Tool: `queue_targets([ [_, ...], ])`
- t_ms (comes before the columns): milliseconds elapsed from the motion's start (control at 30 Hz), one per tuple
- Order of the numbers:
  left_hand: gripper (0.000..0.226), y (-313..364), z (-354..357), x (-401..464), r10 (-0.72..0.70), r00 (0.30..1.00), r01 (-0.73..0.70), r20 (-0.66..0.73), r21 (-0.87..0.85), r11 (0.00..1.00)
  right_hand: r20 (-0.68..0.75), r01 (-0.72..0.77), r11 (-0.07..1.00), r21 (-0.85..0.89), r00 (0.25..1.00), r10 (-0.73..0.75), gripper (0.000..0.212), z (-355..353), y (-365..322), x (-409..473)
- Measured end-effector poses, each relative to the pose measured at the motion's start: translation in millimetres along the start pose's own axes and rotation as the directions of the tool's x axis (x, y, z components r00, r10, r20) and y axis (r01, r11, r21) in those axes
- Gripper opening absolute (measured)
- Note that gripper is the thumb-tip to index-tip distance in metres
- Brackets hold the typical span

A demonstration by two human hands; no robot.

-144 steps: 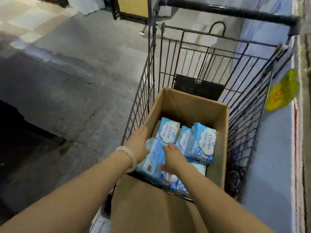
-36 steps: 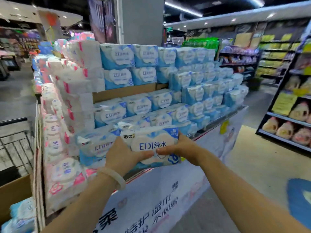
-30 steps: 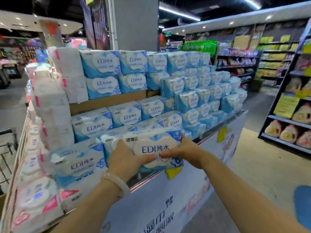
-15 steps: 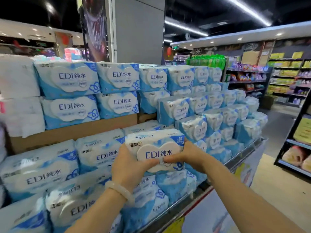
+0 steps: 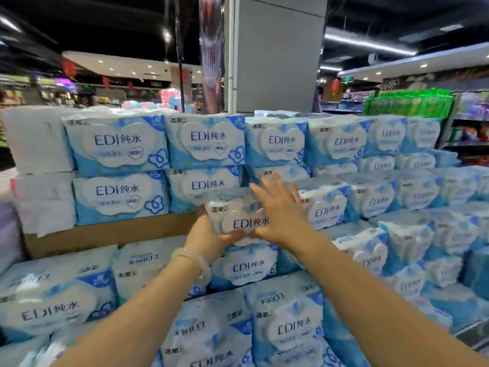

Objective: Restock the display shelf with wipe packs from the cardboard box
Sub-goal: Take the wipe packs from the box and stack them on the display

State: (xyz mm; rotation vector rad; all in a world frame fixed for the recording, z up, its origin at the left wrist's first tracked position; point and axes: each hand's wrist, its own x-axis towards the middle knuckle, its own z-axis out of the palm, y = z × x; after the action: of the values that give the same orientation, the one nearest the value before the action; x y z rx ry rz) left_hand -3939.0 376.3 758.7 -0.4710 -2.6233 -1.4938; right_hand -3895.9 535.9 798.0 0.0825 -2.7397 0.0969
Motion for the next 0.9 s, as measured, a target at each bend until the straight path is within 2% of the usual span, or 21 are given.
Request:
queue_targets([
  [67,0.035,-1.9,9.0,3.7,-0.003,1.000,0.002,-0.029,-0.039,0.999,0.045,-0.013,0.983,-0.186,0.999,0.022,0.089,8.0,13.4,6.3],
  [167,0.033,0.3,13.8,3.5,-0.077,0.995,0.073,-0.059,-0.078,0.994,0.083,-0.055,0.987,-0.152,0.994,0.068,0.080,10.8,29.8,14.3],
  [233,0.040,5.4,15.9,0.1,-0.136,0.988,0.129,-0.070,-0.097,0.987,0.095,-0.038,0.992,-0.123,0.994,0.050,0.081,13.3,34.0,17.3],
  [267,0.049,7.8,16.5,-2.5,-0.146,0.986,0.138,-0.076,-0.101,0.985,0.094,-0.025,0.993,-0.117,0.995,0.036,0.085,14.9,35.4,18.3],
  [367,0.108,12.5,21.0,-11.6,-0.061,0.975,0.056,-0.216,-0.028,0.998,0.104,-0.011,0.996,-0.085,0.994,0.020,0.097,17.5,38.3,19.3],
  [400,0.113,13.2,22.6,-14.0,-0.005,0.967,0.020,-0.256,0.056,0.998,0.109,-0.008,0.996,-0.084,0.994,0.017,0.098,17.3,39.0,19.4],
  [467,0.100,14.9,24.7,-17.6,0.077,0.962,-0.017,-0.262,0.225,0.974,0.106,-0.004,0.996,-0.084,0.994,0.013,0.097,17.6,39.6,20.9],
  [567,0.087,20.7,23.9,-17.9,0.015,0.970,0.046,-0.243,0.244,0.969,0.115,0.000,0.997,-0.075,0.993,0.009,0.096,19.0,38.7,22.1],
  [633,0.090,24.3,23.2,-17.0,-0.029,0.975,0.086,-0.218,0.259,0.962,0.128,-0.003,0.997,-0.078,0.992,0.013,0.095,17.2,38.3,21.2],
  [733,0.110,28.0,23.7,-24.0,-0.076,0.980,0.131,-0.182,0.310,0.942,0.130,-0.007,0.994,-0.105,0.991,0.021,0.099,9.3,32.1,13.4],
  [833,0.113,24.0,15.4,-42.5,-0.033,0.974,0.135,-0.224,0.458,0.879,0.058,0.105,0.986,-0.128,0.993,-0.098,0.107,2.8,3.7,-6.1],
  [900,0.108,12.9,2.4,-60.0,0.008,0.981,0.115,-0.195,0.610,0.784,0.063,0.226,0.970,-0.091,0.973,-0.220,0.103,3.5,-29.1,-24.0],
])
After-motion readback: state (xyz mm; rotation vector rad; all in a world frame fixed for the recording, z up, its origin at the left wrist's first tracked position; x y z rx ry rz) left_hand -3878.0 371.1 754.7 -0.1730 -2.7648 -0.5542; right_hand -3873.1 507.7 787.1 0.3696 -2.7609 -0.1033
